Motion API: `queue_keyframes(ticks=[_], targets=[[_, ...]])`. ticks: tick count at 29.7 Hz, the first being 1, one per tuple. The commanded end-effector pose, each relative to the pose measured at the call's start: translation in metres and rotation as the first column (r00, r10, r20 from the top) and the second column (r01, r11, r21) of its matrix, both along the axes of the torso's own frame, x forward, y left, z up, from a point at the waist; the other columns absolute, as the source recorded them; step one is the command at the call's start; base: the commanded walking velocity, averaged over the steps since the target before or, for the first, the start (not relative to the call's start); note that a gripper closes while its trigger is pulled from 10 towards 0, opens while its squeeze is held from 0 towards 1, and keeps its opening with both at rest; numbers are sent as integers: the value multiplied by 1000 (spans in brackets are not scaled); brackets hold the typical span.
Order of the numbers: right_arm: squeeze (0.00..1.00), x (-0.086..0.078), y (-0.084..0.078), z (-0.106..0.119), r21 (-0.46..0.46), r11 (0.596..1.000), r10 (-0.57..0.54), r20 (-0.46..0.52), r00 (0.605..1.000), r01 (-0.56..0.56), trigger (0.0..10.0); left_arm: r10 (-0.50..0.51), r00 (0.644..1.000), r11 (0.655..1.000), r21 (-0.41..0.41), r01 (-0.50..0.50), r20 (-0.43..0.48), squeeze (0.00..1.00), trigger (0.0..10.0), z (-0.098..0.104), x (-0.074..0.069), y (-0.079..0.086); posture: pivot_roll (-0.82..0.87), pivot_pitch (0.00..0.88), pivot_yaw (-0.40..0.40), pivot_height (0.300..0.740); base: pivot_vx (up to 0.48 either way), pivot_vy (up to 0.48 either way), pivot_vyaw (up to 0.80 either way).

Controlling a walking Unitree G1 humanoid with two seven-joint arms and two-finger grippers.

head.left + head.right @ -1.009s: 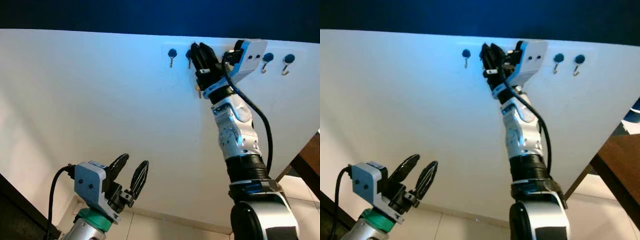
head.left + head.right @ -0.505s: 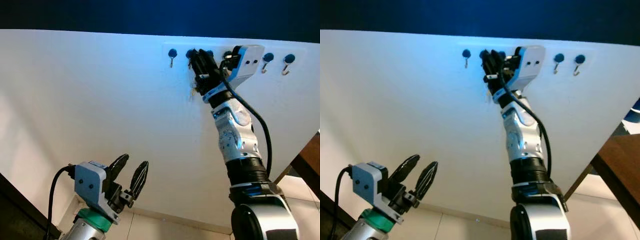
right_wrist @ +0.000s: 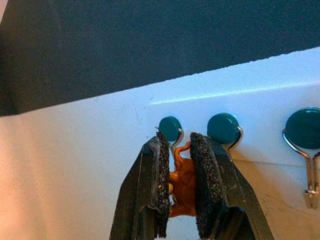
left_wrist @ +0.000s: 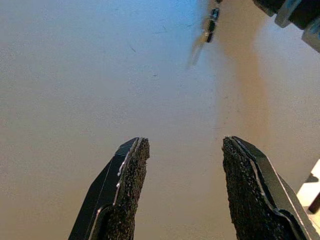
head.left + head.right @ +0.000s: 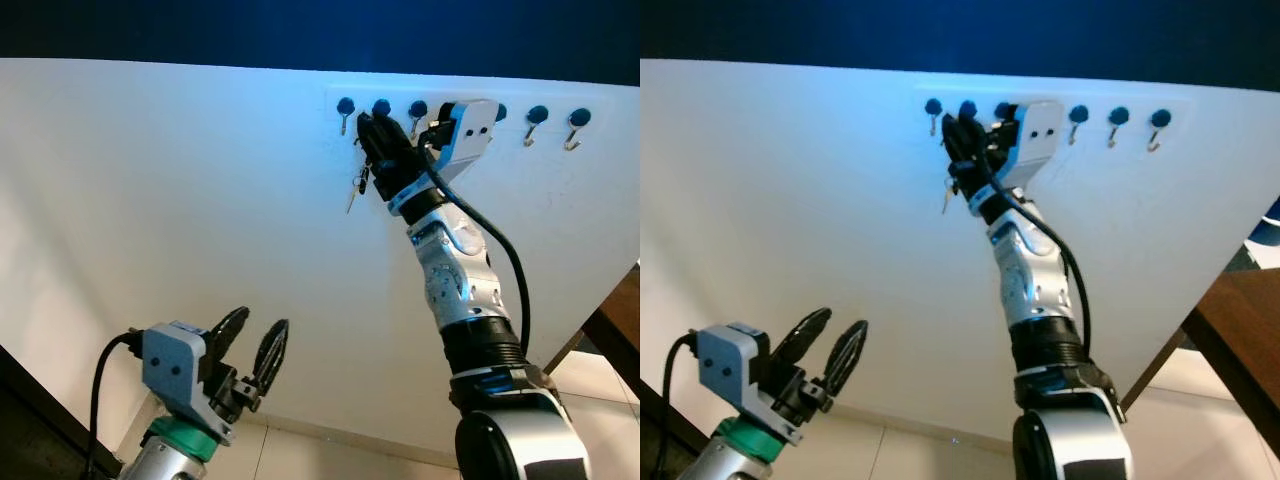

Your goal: Hang keys on a hook

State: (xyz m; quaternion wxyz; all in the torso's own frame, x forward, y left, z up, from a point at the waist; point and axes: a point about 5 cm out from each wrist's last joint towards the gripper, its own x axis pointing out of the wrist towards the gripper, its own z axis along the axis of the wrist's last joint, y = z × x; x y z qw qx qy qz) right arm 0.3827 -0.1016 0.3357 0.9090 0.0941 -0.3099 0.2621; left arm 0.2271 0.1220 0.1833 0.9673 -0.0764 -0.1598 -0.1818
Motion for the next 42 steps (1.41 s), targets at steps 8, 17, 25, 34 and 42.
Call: queue_keyframes(ticks=[8, 17, 25, 34, 42], targets=[[0, 2, 12, 21, 35, 999, 19, 58, 998, -21, 10000, 9, 1000, 1000, 4, -9, -20, 0, 10000, -4, 0, 2, -128, 84, 117, 740, 0, 0, 0], [0, 4, 6, 29, 59, 998, -16, 70, 997, 12, 10000, 11, 1000, 1000, 4, -11, -22, 0, 10000, -3, -1, 2, -118, 87, 115, 740, 0, 0, 0], [0, 3, -2, 27, 63, 997, -40, 71, 997, 36, 10000, 9, 1000, 1000, 4, -9, -26, 0, 10000, -4, -1, 2, -120, 89, 121, 740, 0, 0, 0], [0, 3, -31, 18, 100, 988, -122, 46, 991, 117, 10000, 0, 1000, 1000, 5, 0, -26, 0, 10000, -3, 0, 1, -122, 89, 125, 740, 0, 0, 0], [0, 0, -25, 7, 68, 995, -75, 30, 997, 73, 10000, 3, 1000, 1000, 6, -3, -27, 0, 10000, -3, 0, 1, -122, 89, 125, 740, 0, 0, 0]])
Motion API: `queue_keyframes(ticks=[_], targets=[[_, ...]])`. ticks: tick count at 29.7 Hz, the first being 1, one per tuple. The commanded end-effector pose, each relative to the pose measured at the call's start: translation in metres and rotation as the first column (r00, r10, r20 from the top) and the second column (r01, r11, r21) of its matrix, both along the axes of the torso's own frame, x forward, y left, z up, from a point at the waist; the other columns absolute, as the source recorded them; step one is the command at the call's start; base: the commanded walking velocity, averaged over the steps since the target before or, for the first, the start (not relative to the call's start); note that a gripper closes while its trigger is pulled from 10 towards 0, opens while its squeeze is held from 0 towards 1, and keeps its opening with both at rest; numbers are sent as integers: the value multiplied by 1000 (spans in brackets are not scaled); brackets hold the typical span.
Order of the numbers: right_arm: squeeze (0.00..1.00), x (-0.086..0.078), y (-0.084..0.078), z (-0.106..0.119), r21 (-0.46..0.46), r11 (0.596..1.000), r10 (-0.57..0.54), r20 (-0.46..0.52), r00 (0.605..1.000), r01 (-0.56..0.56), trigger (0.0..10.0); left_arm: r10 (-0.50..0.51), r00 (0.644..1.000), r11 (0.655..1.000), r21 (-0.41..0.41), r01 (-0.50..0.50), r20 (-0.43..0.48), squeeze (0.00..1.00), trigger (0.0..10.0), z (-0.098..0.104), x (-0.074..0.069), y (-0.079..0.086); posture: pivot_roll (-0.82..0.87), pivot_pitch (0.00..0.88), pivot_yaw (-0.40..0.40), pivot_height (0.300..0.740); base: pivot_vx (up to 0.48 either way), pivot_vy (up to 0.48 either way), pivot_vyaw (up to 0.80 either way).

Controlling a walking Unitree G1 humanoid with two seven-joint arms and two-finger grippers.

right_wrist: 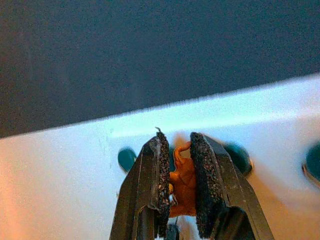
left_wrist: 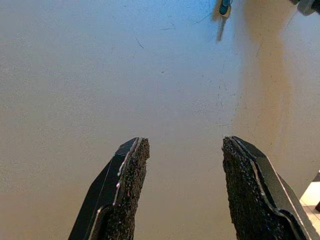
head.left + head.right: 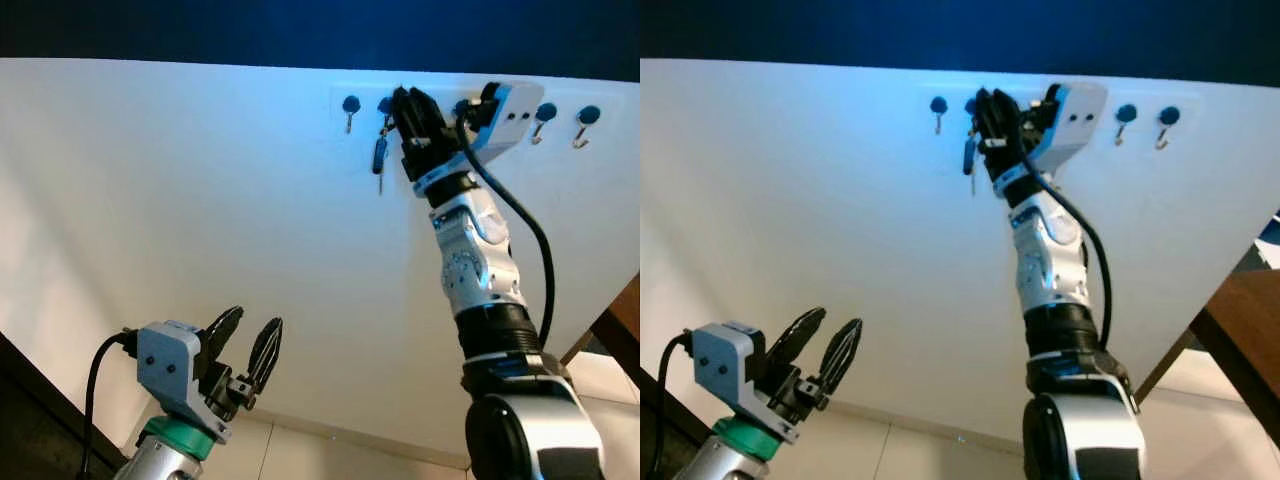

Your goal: Hang keys on a hook

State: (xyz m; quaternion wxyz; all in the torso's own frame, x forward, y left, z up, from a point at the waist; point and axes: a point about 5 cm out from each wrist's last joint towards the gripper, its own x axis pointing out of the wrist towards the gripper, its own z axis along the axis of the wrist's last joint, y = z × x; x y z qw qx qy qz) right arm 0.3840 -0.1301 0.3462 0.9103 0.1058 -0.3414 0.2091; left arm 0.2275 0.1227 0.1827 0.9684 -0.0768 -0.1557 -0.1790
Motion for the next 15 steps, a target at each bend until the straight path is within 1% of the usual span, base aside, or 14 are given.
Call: queue_keyframes(ticks=[1, 2, 3, 5, 7, 12, 13, 15], targets=[[0, -1, 4, -3, -4, 1000, 22, -8, 1000, -22, 10000, -2, 1000, 1000, 6, 2, -18, 0, 10000, -3, -1, 1, -122, 89, 125, 740, 0, 0, 0], [0, -2, 8, -8, -30, 998, 46, -14, 999, -46, 10000, 0, 1000, 1000, 7, 0, -19, 0, 10000, -3, -1, 1, -121, 90, 128, 740, 0, 0, 0], [0, -2, 8, -8, -30, 998, 46, -14, 999, -46, 10000, 0, 1000, 1000, 7, 0, -19, 0, 10000, -3, -1, 1, -121, 90, 128, 740, 0, 0, 0], [0, -5, 17, -16, -80, 993, 86, -28, 996, -88, 10000, 3, 1000, 1000, 9, -2, -21, 0, 10000, -3, -1, 2, -121, 90, 128, 740, 0, 0, 0], [0, -5, 21, -19, -98, 990, 98, -33, 995, -101, 10000, 2, 1000, 1000, 9, -2, -22, 0, 10000, -3, -1, 2, -121, 90, 128, 740, 0, 0, 0], [0, -6, 22, -20, -107, 988, 104, -36, 994, -107, 10000, 2, 1000, 1000, 9, -2, -22, 0, 10000, -3, 0, 2, -121, 90, 128, 740, 0, 0, 0], [0, -6, 26, -23, -131, 984, 118, -47, 992, -123, 10000, 0, 1000, 1000, 10, 0, -23, 0, 10000, -4, 0, 2, -125, 86, 130, 740, 0, 0, 0], [0, -6, 26, -23, -131, 984, 118, -47, 992, -123, 10000, 0, 1000, 1000, 10, 0, -23, 0, 10000, -4, 0, 2, -125, 86, 130, 740, 0, 0, 0]])
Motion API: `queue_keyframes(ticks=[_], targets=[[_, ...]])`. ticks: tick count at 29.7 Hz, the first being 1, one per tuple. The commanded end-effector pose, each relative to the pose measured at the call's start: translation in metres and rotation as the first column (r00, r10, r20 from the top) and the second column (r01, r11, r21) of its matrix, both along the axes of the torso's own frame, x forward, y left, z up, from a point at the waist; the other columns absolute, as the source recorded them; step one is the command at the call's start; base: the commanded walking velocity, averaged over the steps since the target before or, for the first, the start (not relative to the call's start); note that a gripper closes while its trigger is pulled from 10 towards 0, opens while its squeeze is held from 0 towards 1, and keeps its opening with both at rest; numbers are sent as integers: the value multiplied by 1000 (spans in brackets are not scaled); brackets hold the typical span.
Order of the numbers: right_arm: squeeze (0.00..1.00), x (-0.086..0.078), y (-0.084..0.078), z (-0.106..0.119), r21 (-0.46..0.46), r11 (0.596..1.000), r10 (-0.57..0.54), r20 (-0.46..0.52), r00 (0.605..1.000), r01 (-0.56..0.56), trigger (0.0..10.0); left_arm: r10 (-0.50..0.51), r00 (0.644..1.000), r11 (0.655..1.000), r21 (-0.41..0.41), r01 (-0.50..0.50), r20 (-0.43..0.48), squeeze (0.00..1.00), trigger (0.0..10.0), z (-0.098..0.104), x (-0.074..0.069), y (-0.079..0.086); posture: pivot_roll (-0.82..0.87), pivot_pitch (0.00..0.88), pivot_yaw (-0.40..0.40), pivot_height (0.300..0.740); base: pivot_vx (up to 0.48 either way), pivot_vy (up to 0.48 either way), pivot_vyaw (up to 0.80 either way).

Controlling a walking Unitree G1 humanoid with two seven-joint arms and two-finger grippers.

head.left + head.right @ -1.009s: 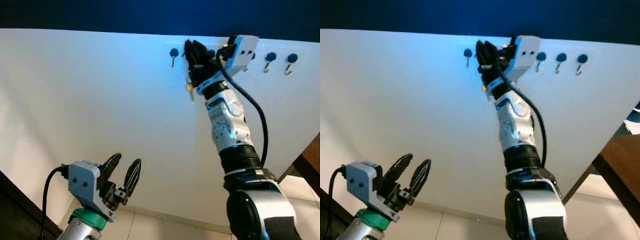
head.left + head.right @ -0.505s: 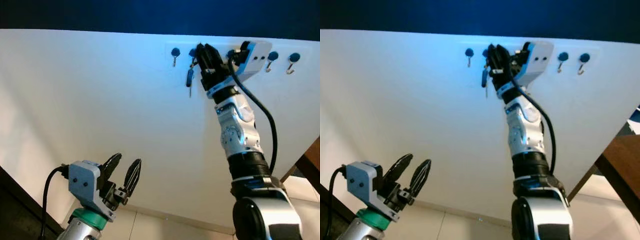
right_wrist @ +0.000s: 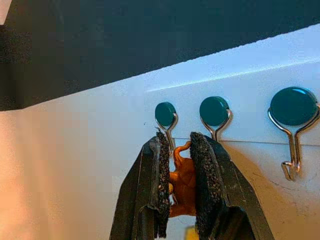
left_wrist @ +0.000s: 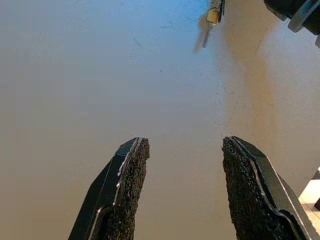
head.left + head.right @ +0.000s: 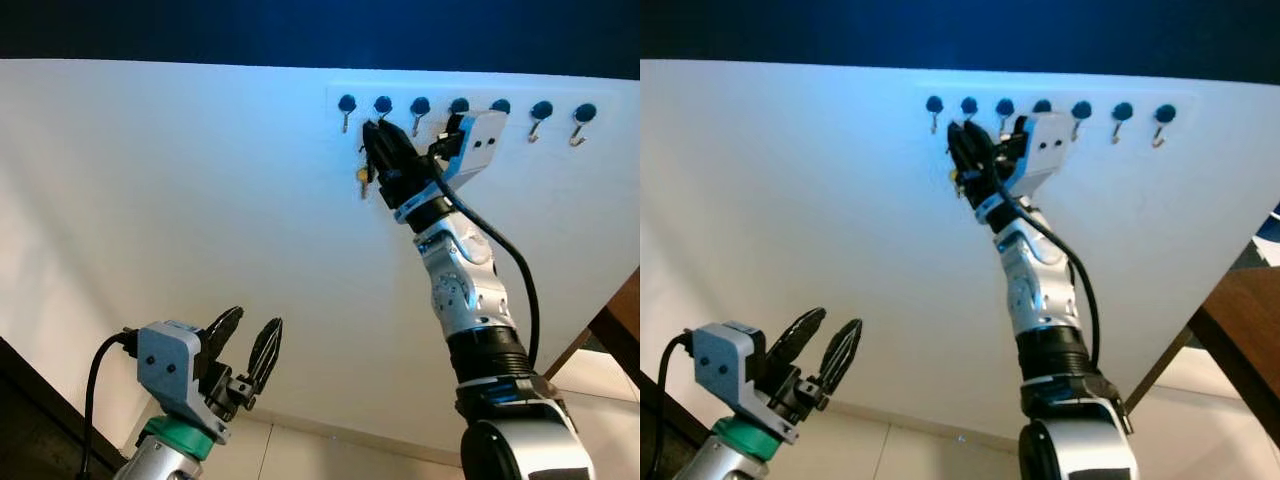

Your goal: Hang keys on a hook

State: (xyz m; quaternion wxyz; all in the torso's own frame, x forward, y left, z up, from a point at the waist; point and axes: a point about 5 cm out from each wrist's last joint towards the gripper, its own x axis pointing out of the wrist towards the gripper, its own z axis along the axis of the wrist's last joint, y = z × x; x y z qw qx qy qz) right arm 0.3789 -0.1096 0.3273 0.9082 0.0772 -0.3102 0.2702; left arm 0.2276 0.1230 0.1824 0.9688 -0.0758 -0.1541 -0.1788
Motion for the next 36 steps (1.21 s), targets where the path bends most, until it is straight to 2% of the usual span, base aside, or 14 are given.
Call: queue_keyframes(ticks=[1, 3, 5, 6, 7, 10, 11, 16, 26, 35, 36], targets=[[0, -1, 5, -4, -28, 999, 22, -8, 1000, -22, 10000, -1, 1000, 1000, 8, 1, -20, 0, 10000, -3, 0, 1, -125, 86, 130, 740, 0, 0, 0], [0, -1, 5, -4, -28, 999, 22, -8, 1000, -22, 10000, -1, 1000, 1000, 8, 1, -20, 0, 10000, -3, 0, 1, -125, 86, 130, 740, 0, 0, 0], [0, -2, 14, -15, -118, 992, 47, -41, 998, -52, 10000, -3, 1000, 1000, 13, 3, -23, 0, 10000, -4, 0, 1, -125, 79, 130, 740, 0, 0, 0], [0, -2, 14, -15, -118, 992, 47, -41, 998, -52, 10000, -3, 1000, 1000, 13, 3, -23, 0, 10000, -4, 0, 1, -125, 79, 130, 740, 0, 0, 0], [0, -2, 19, -24, -186, 980, 59, -75, 995, -73, 10000, -4, 1000, 1000, 17, 4, -28, 0, 10000, -5, 0, 1, -125, 79, 130, 740, 0, 0, 0], [0, -3, 20, -26, -197, 977, 61, -82, 995, -76, 10000, -4, 1000, 1000, 17, 4, -29, 0, 10000, -6, 0, 1, -125, 79, 130, 740, 0, 0, 0], [0, -3, 23, -31, -243, 967, 59, -82, 995, -77, 10000, -5, 1000, 1000, 19, 6, -31, 0, 10000, -6, -1, 1, -127, 74, 131, 740, 0, 0, 0], [0, -6, 31, -37, -320, 943, 70, -80, 994, -92, 10000, -9, 999, 1000, 24, 10, -34, 0, 10000, -7, -1, 1, -127, 71, 133, 740, 0, 0, 0], [0, -10, 38, -39, -342, 932, 102, -77, 992, -122, 10000, -7, 999, 1000, 25, 8, -34, 0, 10000, -7, -1, 0, -125, 68, 132, 740, 0, 0, 0], [0, -11, 37, -34, -309, 944, 95, -69, 993, -112, 10000, -9, 999, 1000, 23, 10, -35, 0, 10000, -7, -1, 0, -125, 68, 132, 740, 0, 0, 0], [0, -9, 32, -25, -246, 966, 67, -45, 997, -76, 10000, -7, 999, 1000, 20, 8, -33, 0, 10000, -7, -1, 0, -127, 72, 133, 740, 0, 0, 0]])
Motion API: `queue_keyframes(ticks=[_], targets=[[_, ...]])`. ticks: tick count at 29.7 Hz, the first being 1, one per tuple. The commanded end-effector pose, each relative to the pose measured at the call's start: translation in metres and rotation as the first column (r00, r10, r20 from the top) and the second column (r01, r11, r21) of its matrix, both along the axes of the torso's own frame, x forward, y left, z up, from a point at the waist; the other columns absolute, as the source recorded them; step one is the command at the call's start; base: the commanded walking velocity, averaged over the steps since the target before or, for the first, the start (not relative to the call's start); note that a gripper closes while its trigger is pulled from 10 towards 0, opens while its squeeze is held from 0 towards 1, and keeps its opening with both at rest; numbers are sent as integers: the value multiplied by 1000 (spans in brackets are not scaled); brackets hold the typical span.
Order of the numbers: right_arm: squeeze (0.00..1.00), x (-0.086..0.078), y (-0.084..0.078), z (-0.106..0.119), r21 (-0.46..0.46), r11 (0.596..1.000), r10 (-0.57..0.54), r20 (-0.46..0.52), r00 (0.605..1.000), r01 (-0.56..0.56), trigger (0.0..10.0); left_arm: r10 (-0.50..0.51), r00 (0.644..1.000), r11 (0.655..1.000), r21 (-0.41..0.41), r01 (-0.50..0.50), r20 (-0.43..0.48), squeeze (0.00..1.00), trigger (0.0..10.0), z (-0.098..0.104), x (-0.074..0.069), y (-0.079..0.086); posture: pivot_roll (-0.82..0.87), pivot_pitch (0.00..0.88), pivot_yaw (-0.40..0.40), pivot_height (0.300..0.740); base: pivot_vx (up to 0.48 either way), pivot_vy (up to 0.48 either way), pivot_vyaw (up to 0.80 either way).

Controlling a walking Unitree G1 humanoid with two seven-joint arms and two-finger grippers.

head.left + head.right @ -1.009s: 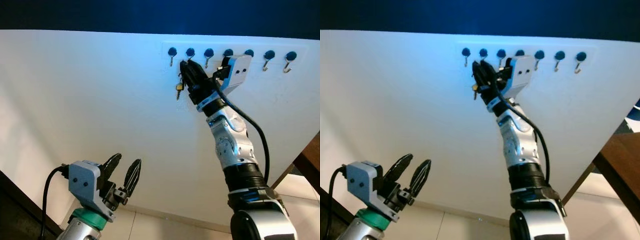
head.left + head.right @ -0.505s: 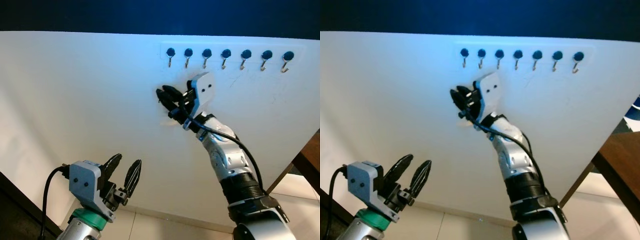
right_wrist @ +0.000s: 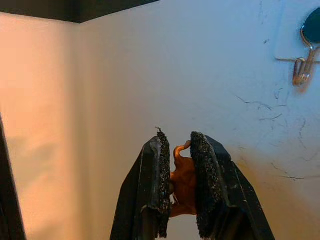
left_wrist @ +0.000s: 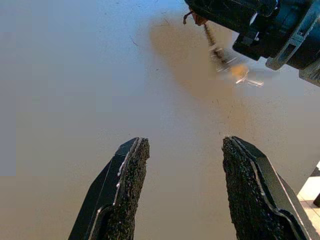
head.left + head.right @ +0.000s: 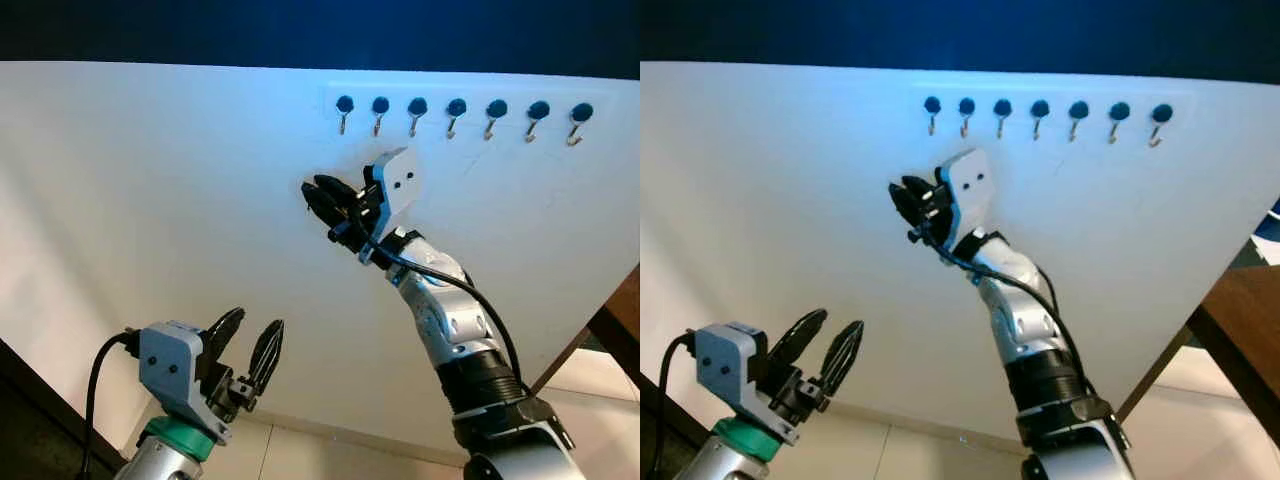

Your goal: Hang keys on a hook

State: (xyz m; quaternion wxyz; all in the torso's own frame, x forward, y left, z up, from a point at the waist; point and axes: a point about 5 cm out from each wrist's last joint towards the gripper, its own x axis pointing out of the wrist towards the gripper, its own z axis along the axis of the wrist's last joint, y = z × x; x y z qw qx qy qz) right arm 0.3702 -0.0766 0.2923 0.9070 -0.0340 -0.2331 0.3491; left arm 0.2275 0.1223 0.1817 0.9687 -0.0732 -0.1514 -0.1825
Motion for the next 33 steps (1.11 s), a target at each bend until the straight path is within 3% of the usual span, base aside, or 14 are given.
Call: queue_keyframes(ticks=[1, 2, 3, 5, 6, 8, 13, 18, 27, 33], targets=[[0, -1, -1, 10, 45, 999, -12, 31, 999, 11, 10000, 0, 1000, 1000, 13, 1, -30, 0, 10000, -6, -1, 1, -127, 72, 133, 740, 0, 0, 0], [0, -1, -1, 10, 45, 999, -12, 31, 999, 11, 10000, 0, 1000, 1000, 13, 1, -30, 0, 10000, -6, -1, 1, -127, 72, 133, 740, 0, 0, 0], [0, 2, -7, 21, 122, 991, -52, 46, 998, 46, 10000, 4, 1000, 1000, 12, -4, -30, 0, 10000, -6, 0, 1, -128, 74, 134, 740, 0, 0, 0], [0, 2, -7, 21, 122, 991, -52, 46, 998, 46, 10000, 4, 1000, 1000, 12, -4, -30, 0, 10000, -6, 0, 1, -128, 74, 134, 740, 0, 0, 0], [0, 6, -15, 35, 196, 978, -87, 58, 995, 74, 10000, 12, 999, 1000, 10, -11, -30, 0, 10000, -5, 1, 2, -132, 80, 134, 740, 0, 0, 0], [0, 9, -20, 47, 247, 965, -115, 72, 991, 94, 10000, 18, 999, 1000, 8, -18, -31, 0, 10000, -5, 2, 2, -132, 80, 134, 740, 0, 0, 0], [0, 11, -25, 57, 275, 956, -134, 87, 987, 105, 10000, 21, 999, 1000, 7, -21, -32, 0, 10000, -5, 3, 2, -131, 82, 134, 740, 0, 0, 0], [0, 19, -52, 91, 366, 904, -275, 99, 956, 222, 10000, 28, 999, 1000, 4, -28, -37, 0, 10000, -5, 3, 3, -126, 85, 133, 740, 0, 0, 0], [0, 23, -58, 87, 366, 892, -308, 66, 949, 264, 10000, 28, 999, 1000, 5, -28, -40, 0, 10000, -5, 3, 3, -123, 88, 132, 740, 0, 0, 0], [0, 25, -51, 74, 321, 914, -276, 45, 960, 248, 10000, 25, 999, 1000, 6, -25, -43, 0, 10000, -5, 2, 3, -120, 96, 138, 740, 0, 0, 0]])
